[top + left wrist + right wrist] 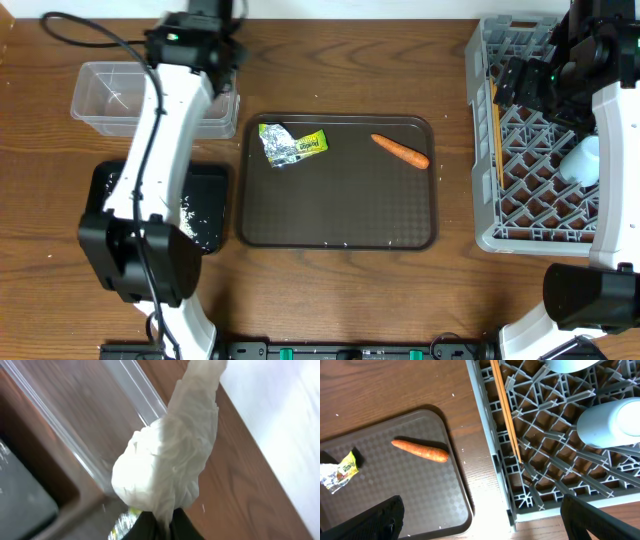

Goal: Sort waste into correct bins and load items into the dishwasher rack
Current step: 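Carry the white paper to the clear plastic bin and drop it, then move the left gripper to the foil wrapper on the tray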

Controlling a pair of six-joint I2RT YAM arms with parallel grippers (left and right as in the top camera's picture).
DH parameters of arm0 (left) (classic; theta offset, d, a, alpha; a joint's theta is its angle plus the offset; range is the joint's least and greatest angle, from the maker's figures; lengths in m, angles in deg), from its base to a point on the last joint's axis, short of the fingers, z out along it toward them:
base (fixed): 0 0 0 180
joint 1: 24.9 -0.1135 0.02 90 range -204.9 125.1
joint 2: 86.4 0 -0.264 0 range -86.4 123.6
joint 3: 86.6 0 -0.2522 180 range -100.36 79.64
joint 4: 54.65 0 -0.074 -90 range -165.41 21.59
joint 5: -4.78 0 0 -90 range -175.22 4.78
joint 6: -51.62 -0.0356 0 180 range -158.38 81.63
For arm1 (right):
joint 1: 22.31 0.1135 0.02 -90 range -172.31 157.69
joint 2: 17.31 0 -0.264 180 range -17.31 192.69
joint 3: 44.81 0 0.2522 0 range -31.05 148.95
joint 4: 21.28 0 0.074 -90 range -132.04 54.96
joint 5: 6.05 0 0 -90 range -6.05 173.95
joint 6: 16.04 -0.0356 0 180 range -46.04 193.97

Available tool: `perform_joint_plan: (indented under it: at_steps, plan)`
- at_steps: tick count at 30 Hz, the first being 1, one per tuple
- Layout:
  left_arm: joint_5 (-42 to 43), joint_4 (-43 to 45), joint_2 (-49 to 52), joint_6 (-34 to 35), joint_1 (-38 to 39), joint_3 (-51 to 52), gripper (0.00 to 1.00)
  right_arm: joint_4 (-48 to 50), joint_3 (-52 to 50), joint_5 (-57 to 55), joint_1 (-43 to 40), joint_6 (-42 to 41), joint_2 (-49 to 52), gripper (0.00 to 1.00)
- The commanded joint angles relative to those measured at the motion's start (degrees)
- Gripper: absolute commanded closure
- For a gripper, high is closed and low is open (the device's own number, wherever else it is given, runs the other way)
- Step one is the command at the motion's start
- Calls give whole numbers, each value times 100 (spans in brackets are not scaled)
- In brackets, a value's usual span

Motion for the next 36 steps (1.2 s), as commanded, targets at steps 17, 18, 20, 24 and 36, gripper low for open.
perform_joint_plan:
  at_steps: [17, 18, 20, 24, 36]
  plan:
    - [1143, -280, 409, -334, -881, 24, 20, -7, -4, 2, -4, -57, 26, 1]
    - [1390, -315, 356, -350, -857, 24, 20, -7, -4, 2, -4, -57, 26, 1]
    - [1799, -367, 273, -505, -782, 24, 20, -7, -4, 2, -2, -57, 26, 1]
    - [2245, -496, 83, -844, -457, 24, 21, -7, -4, 2, -4, -57, 26, 1]
    - [1709, -1178, 48, -833, 1067, 348, 19, -7, -4, 2, -4, -57, 26, 1]
